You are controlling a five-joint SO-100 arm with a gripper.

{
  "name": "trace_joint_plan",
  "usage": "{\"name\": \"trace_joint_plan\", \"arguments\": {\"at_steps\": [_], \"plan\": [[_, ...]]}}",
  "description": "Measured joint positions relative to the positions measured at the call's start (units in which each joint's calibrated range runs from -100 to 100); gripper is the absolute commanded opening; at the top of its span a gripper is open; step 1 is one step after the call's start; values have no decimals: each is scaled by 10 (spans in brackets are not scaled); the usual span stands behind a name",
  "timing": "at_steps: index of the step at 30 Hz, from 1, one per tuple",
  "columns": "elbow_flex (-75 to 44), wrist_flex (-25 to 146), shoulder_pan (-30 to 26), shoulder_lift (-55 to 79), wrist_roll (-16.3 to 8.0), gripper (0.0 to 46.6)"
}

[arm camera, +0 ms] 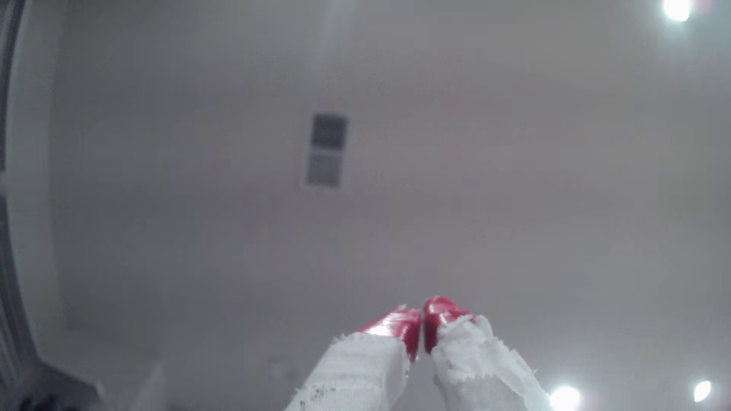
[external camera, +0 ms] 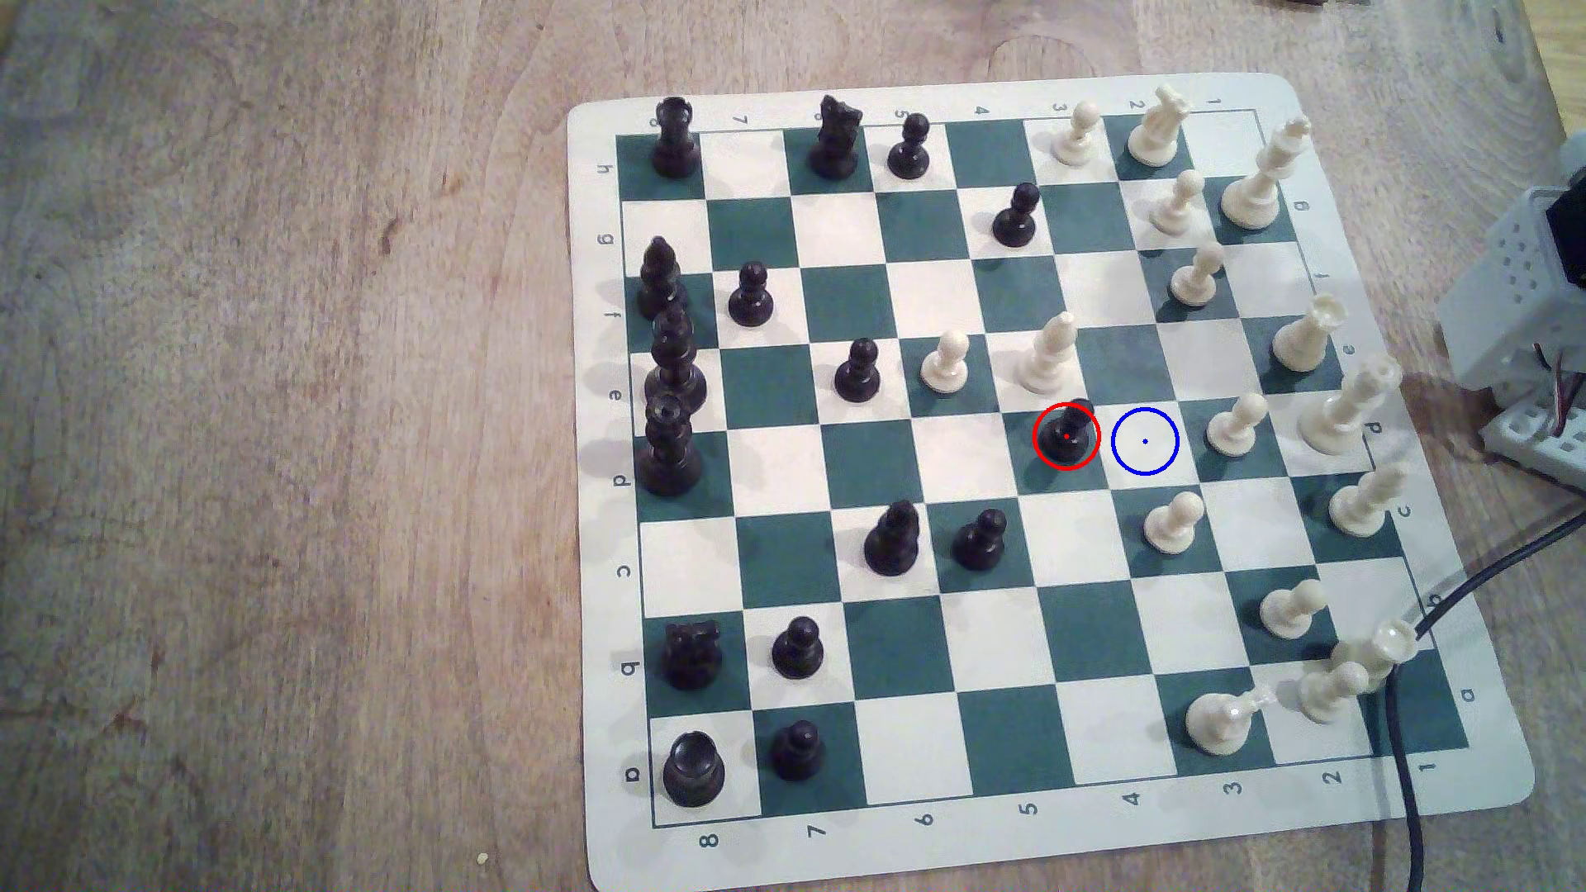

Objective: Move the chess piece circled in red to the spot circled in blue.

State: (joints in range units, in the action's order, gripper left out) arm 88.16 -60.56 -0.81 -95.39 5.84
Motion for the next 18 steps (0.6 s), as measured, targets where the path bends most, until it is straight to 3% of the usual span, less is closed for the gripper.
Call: {"name": "trace_joint_plan", "arguments": {"at_steps": [16,18], "plan": [[-135,500,3,2,-3,2],[-176,623,1,-1,-7,2]]}}
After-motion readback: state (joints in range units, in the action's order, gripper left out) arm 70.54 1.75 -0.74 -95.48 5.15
